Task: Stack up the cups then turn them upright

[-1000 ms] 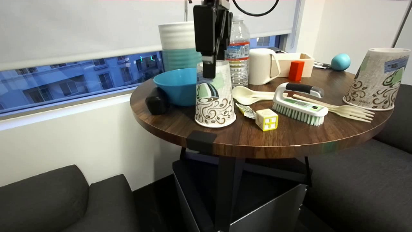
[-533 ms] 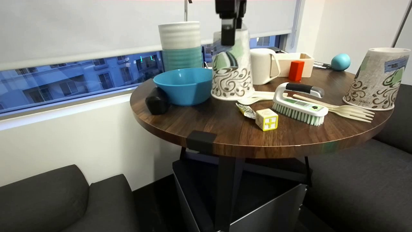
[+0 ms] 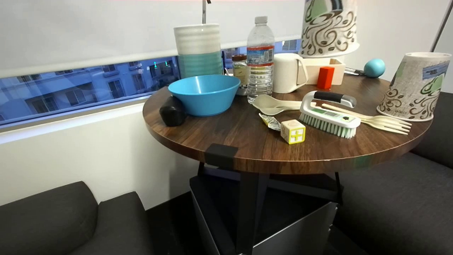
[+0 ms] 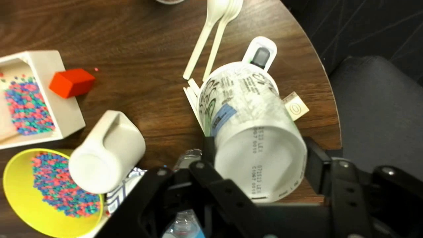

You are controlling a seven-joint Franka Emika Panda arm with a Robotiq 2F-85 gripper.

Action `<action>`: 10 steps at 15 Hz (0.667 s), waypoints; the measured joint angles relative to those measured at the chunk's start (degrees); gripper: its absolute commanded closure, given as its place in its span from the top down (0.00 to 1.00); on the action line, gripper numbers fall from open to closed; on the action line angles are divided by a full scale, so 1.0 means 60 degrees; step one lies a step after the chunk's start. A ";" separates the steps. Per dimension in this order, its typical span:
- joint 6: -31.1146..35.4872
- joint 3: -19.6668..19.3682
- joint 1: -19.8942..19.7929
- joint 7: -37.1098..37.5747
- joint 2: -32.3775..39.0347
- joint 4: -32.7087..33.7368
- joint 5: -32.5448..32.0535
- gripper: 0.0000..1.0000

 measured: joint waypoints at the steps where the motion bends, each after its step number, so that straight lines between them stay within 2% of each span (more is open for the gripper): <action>1: -0.0285 -0.0050 -0.0084 0.0179 -0.0225 -0.0031 -0.0001 0.40; 2: -0.0560 -0.0100 -0.0174 0.0364 -0.0441 -0.0086 -0.0001 0.40; 3: -0.0752 -0.0137 -0.0255 0.0494 -0.0632 -0.0167 -0.0007 0.65; 6: -0.0776 -0.0140 -0.0275 0.0490 -0.0710 -0.0213 -0.0007 0.65; 7: -0.0774 -0.0132 -0.0275 0.0490 -0.0672 -0.0214 -0.0007 0.40; 10: -0.0782 -0.0178 -0.0290 0.0505 -0.0648 -0.0236 0.0015 0.40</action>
